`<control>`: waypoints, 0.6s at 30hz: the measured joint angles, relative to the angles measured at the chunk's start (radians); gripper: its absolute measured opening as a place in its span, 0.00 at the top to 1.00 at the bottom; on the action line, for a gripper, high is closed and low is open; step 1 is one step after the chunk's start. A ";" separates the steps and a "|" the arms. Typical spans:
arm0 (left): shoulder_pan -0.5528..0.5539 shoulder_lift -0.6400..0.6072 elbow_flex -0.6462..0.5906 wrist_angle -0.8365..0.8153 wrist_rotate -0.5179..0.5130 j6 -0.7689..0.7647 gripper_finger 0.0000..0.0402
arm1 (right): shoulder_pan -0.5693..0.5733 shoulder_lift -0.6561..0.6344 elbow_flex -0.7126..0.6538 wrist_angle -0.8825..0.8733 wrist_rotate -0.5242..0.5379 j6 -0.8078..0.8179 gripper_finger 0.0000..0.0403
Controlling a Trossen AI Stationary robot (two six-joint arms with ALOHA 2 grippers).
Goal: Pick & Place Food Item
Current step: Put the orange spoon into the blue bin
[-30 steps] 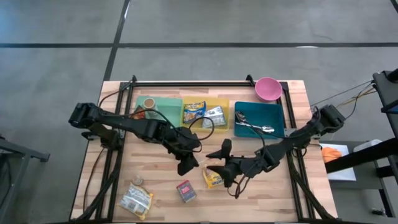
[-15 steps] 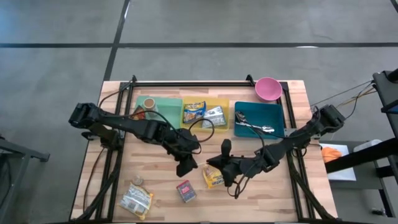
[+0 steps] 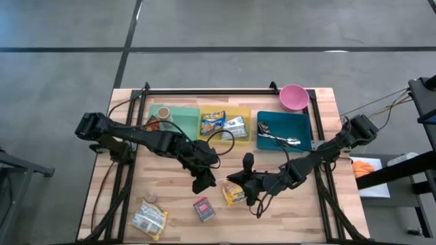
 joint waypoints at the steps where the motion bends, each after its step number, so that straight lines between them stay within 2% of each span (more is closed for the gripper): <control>1: 0.000 0.000 0.000 0.000 0.002 0.000 0.66 | 0.000 0.000 0.000 0.000 0.000 0.011 0.98; 5: 0.000 -0.009 0.000 -0.012 0.000 -0.015 0.57 | 0.000 0.000 0.000 -0.008 0.043 0.035 0.98; 8: 0.002 -0.035 0.000 -0.060 -0.031 -0.033 0.55 | -0.001 -0.006 0.000 -0.042 0.088 0.075 0.98; 14: -0.015 -0.146 0.000 -0.132 -0.198 -0.029 0.54 | -0.009 -0.028 0.001 -0.059 0.118 0.152 0.98; 18: -0.047 -0.230 -0.003 -0.182 -0.391 -0.003 0.54 | -0.030 -0.064 0.008 -0.162 0.117 0.315 0.98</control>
